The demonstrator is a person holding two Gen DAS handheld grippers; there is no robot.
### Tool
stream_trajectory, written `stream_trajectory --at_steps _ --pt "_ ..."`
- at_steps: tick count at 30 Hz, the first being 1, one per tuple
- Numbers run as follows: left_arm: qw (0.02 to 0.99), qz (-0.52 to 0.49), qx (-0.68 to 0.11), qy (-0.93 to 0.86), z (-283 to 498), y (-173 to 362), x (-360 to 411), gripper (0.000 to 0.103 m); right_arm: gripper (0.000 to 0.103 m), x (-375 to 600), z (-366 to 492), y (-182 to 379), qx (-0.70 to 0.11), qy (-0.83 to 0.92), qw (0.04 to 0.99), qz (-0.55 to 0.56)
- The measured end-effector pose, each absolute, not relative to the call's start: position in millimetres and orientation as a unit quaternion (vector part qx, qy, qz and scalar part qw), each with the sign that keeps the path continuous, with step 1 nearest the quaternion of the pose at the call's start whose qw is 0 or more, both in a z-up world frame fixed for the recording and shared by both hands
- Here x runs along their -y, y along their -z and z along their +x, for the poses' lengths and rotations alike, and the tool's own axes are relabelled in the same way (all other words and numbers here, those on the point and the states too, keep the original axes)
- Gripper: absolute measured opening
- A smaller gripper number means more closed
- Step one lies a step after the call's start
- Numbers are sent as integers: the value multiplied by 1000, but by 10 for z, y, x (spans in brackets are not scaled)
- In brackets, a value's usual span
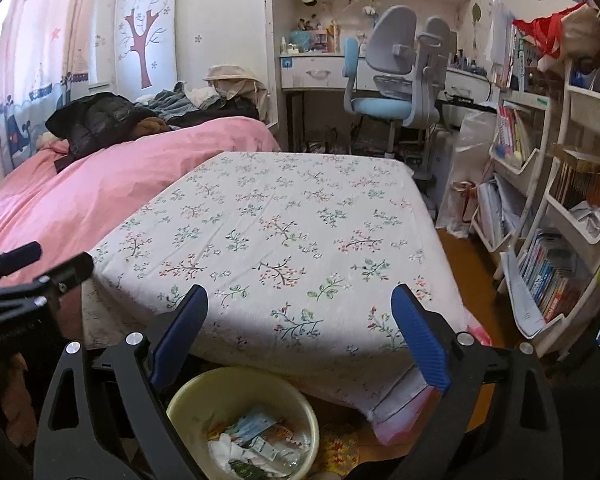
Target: Collect trash
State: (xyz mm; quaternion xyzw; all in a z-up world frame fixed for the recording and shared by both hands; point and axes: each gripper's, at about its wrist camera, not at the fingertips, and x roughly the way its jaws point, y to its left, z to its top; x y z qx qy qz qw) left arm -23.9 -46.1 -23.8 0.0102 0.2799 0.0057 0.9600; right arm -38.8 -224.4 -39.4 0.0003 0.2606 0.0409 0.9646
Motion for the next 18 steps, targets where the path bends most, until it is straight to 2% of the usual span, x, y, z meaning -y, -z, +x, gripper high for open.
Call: stream_trajectory --at_steps 18 --pt "964 14 -265 -15 -279 194 460 95 93 2249 -437 374 -232 -15 973 -15"
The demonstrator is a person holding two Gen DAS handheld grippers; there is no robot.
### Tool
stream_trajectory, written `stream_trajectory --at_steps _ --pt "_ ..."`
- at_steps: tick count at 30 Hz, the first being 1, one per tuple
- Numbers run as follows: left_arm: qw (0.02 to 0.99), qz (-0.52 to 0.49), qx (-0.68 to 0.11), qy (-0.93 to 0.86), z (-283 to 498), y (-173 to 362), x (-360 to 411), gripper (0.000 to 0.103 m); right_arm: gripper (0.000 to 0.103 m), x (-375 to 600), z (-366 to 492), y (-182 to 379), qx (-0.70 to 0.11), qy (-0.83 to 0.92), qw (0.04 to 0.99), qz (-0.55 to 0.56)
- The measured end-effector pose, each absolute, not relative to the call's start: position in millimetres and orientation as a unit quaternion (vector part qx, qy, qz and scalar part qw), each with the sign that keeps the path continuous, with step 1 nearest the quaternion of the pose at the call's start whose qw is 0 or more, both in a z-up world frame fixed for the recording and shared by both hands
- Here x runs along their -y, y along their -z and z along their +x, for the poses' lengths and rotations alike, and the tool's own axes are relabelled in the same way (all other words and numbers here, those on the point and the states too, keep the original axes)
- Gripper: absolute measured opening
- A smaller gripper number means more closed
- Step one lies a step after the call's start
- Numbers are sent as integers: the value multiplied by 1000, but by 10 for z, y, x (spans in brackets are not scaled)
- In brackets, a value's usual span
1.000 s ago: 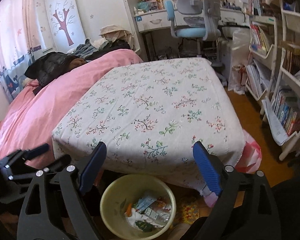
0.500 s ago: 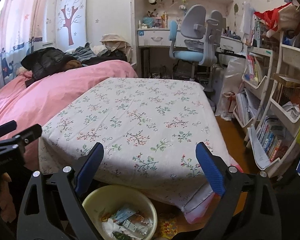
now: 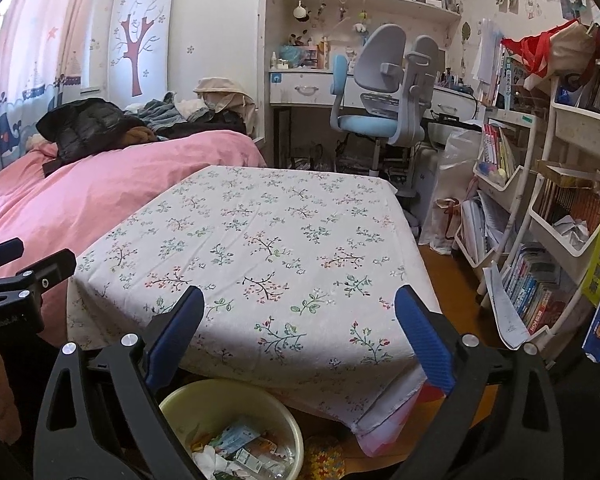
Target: Collect trash
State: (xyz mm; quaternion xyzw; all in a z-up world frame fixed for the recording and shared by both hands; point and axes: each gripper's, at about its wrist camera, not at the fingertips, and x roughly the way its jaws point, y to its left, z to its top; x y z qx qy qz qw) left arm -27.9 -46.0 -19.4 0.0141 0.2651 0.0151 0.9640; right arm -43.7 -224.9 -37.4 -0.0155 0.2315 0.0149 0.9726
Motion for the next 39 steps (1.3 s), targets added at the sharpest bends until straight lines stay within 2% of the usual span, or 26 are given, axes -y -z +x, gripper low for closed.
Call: stream_trajectory --at_steps 39 --pt "968 20 -247 -26 -325 147 483 95 96 2354 -446 366 -221 4 975 -24"
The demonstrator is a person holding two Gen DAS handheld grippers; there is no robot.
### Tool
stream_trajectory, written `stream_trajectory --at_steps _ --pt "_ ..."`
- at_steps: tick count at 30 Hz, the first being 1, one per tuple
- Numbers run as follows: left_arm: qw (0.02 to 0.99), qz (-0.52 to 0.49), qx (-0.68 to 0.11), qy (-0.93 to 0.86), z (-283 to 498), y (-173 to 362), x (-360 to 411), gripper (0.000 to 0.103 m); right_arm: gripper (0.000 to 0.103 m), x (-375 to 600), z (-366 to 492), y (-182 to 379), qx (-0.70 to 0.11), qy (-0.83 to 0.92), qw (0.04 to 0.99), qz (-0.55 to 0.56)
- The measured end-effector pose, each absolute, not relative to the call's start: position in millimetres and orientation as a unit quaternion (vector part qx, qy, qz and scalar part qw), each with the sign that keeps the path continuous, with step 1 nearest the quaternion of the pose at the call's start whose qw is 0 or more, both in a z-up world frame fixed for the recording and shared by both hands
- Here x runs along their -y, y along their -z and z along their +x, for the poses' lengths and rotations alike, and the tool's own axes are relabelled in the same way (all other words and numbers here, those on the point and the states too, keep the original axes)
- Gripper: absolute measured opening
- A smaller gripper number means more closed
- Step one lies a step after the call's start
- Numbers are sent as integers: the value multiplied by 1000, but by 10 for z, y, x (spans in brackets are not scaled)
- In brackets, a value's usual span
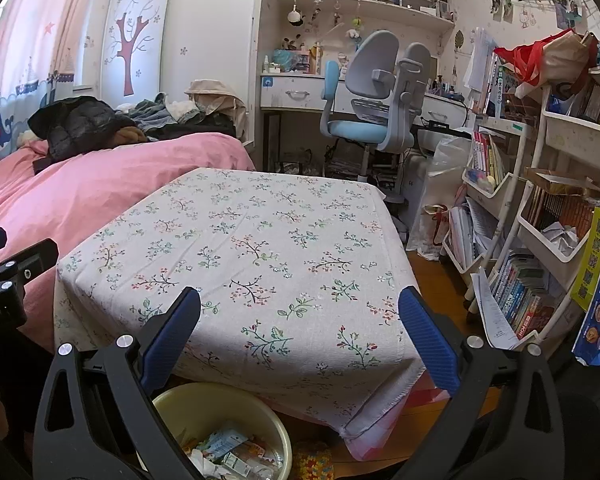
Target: Collect trash
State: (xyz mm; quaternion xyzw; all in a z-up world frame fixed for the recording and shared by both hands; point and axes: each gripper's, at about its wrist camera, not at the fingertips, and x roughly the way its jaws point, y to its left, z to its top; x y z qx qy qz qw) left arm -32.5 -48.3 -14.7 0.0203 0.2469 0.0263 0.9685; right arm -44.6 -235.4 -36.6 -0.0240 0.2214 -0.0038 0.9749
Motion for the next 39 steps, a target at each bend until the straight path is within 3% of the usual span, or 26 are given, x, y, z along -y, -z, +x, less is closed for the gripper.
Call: stream_trajectory --at_steps 39 --pt "973 -6 -231 -6 -361 121 452 96 96 2346 -395 439 -229 -6 973 -34"
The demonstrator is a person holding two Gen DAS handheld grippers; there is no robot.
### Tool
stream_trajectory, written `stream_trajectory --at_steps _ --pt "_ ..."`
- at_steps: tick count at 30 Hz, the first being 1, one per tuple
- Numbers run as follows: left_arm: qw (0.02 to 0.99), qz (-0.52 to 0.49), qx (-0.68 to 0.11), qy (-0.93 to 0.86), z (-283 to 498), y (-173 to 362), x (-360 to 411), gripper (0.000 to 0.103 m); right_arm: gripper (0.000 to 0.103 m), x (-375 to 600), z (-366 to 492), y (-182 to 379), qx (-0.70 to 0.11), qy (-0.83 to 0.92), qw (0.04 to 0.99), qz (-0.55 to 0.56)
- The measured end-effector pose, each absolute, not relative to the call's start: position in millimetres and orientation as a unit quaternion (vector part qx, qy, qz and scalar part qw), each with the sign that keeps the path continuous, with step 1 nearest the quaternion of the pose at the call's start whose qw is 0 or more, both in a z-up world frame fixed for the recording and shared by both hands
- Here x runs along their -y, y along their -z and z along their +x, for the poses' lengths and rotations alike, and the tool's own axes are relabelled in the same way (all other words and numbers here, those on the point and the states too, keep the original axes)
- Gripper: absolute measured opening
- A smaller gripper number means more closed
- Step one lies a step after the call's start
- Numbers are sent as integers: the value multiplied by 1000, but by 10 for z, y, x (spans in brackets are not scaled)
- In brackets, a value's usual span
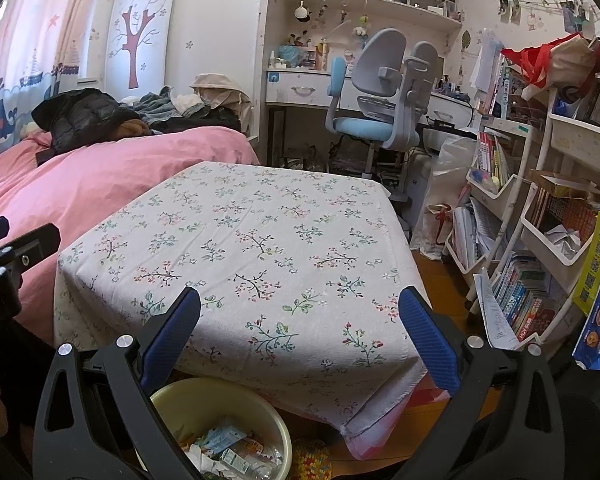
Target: Collect trash
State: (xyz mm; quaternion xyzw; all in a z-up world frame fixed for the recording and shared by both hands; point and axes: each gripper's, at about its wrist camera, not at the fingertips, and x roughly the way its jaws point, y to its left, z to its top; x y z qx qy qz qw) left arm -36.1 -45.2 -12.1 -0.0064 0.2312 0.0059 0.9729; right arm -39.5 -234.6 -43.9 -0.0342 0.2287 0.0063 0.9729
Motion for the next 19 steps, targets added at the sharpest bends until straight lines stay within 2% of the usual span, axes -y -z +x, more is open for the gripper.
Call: stream_trajectory --at_steps 3,9,14,19 --pt "974 -22 -223 15 -386 139 452 96 96 2322 -372 438 -231 -11 972 -34" --pt "970 37 -241 12 -312 189 585 96 96 2397 -248 434 -255 -21 967 -3" --pt "954 34 -299 7 -8 181 490 95 96 2492 213 437 -304 -35 952 16" --pt "950 54 -308 2 229 121 454 95 96 2537 951 467 -357 -42 933 5"
